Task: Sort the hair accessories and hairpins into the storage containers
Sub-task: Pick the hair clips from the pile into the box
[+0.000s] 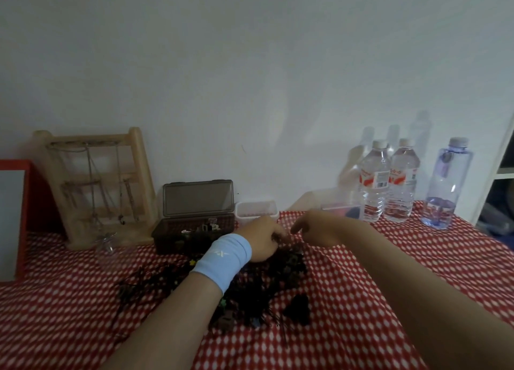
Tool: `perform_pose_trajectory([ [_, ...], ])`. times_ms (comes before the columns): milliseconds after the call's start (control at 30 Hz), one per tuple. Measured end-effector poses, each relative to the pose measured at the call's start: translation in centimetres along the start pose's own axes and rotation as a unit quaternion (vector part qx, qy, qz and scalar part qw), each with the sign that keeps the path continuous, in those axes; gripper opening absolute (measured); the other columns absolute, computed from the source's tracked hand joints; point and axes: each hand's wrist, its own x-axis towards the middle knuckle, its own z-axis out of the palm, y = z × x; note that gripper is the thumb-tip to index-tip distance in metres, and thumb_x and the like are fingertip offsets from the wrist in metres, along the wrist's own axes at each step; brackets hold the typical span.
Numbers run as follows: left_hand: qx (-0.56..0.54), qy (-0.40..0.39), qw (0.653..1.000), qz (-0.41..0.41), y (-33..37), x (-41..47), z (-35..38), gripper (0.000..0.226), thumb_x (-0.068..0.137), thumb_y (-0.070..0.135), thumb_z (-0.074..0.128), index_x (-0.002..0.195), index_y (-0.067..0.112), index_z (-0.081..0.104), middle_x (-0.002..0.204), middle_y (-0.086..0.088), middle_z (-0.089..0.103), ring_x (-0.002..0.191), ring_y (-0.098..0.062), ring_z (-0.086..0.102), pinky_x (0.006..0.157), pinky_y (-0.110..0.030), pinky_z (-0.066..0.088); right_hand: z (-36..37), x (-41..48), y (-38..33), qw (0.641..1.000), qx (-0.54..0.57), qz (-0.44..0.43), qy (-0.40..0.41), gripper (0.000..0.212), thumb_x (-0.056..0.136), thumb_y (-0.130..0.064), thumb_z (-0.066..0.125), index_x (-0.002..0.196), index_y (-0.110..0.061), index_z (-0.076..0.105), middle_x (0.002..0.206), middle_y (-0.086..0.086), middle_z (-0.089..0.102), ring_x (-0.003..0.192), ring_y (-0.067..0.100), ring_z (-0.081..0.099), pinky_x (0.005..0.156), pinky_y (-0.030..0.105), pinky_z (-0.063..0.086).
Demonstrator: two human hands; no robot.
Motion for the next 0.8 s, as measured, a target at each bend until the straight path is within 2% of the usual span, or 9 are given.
perform_pose_trajectory([
  [67,0.001,-0.019,1.000,0.008,0.8,0.2,0.6,0.040,0.090,0.009,0.050,0.113,0.034,0.071,0.119,0.003,0.068,0.094,-0.018,0.064,0.090,-0.033,0.053,-0.4,0.3,-0.4,0.999,-0.004,0.032,-0.028,0.037,0.096,-0.024,0.061,0.133,-0.021,0.063,0.140,0.005,0.056,0.128,0.026,0.051,0.113,0.045,0.039],
  [133,0.004,-0.033,0.999,0.022,1.5,0.4,1.2,0.030,0.091,0.017,0.059,0.115,0.030,0.071,0.120,0.003,0.067,0.101,-0.019,0.063,0.091,-0.026,0.048,-0.3,0.6,-0.4,0.998,-0.024,0.048,-0.026,0.036,0.097,-0.027,0.059,0.132,-0.019,0.063,0.136,0.006,0.058,0.124,0.026,0.053,0.110,0.044,0.042],
  [233,0.016,-0.027,0.999,0.028,1.6,0.9,1.9,0.030,0.088,0.022,0.069,0.118,0.023,0.071,0.121,0.003,0.067,0.104,-0.017,0.062,0.090,-0.021,0.043,0.5,0.3,0.3,1.000,-0.011,0.024,0.006,0.028,0.093,-0.027,0.061,0.119,-0.021,0.071,0.120,0.003,0.067,0.108,0.022,0.061,0.101,0.040,0.049],
  [367,0.007,-0.032,0.999,0.017,1.1,0.9,1.7,0.027,0.085,0.022,0.071,0.112,0.023,0.073,0.116,0.004,0.070,0.100,-0.015,0.064,0.092,-0.026,0.048,1.1,-0.3,0.6,1.000,-0.003,-0.025,-0.009,0.022,0.090,-0.015,0.064,0.110,-0.013,0.073,0.109,0.007,0.071,0.103,0.025,0.066,0.087,0.028,0.052],
  [433,0.002,-0.018,1.000,0.017,0.7,0.7,1.1,0.026,0.086,0.025,0.071,0.111,0.022,0.073,0.118,0.005,0.068,0.102,-0.014,0.062,0.089,-0.023,0.045,1.1,0.1,0.3,0.999,0.001,-0.038,-0.003,0.022,0.090,-0.014,0.065,0.110,-0.013,0.074,0.111,0.007,0.072,0.104,0.024,0.066,0.084,0.026,0.049],
  [533,-0.014,0.009,1.000,0.008,-0.3,0.3,0.0,0.026,0.086,0.026,0.072,0.111,0.021,0.071,0.119,0.006,0.064,0.106,-0.012,0.058,0.087,-0.020,0.038,1.1,0.6,-0.2,1.000,-0.013,-0.016,-0.017,0.028,0.091,-0.021,0.068,0.118,-0.021,0.072,0.124,0.000,0.066,0.109,0.021,0.061,0.097,0.029,0.049],
  [600,-0.011,0.020,1.000,0.001,-0.9,0.1,-0.6,0.023,0.086,0.027,0.072,0.108,0.023,0.071,0.117,0.005,0.063,0.104,-0.012,0.057,0.087,-0.021,0.039,1.5,1.2,-0.2,1.000,-0.009,-0.017,-0.004,0.029,0.089,-0.022,0.072,0.118,-0.025,0.072,0.123,-0.002,0.066,0.108,0.017,0.060,0.101,0.032,0.049],
  [733,-0.021,0.049,0.999,-0.008,-2.1,-0.2,-1.3,0.024,0.084,0.027,0.074,0.108,0.025,0.070,0.118,0.005,0.064,0.106,-0.013,0.058,0.095,-0.027,0.045,1.2,0.7,0.0,0.997,0.053,-0.056,0.026,0.031,0.085,-0.020,0.076,0.116,-0.025,0.073,0.117,-0.007,0.070,0.105,0.010,0.063,0.101,0.027,0.049],
  [800,-0.042,0.062,0.997,-0.009,-2.6,-0.3,-1.6,0.026,0.085,0.024,0.074,0.111,0.026,0.070,0.118,0.006,0.065,0.108,-0.012,0.060,0.096,-0.024,0.044,0.6,0.5,-0.4,0.992,0.092,-0.070,0.047,0.029,0.086,-0.018,0.074,0.115,-0.025,0.074,0.115,-0.007,0.070,0.101,0.007,0.063,0.098,0.025,0.049],
])
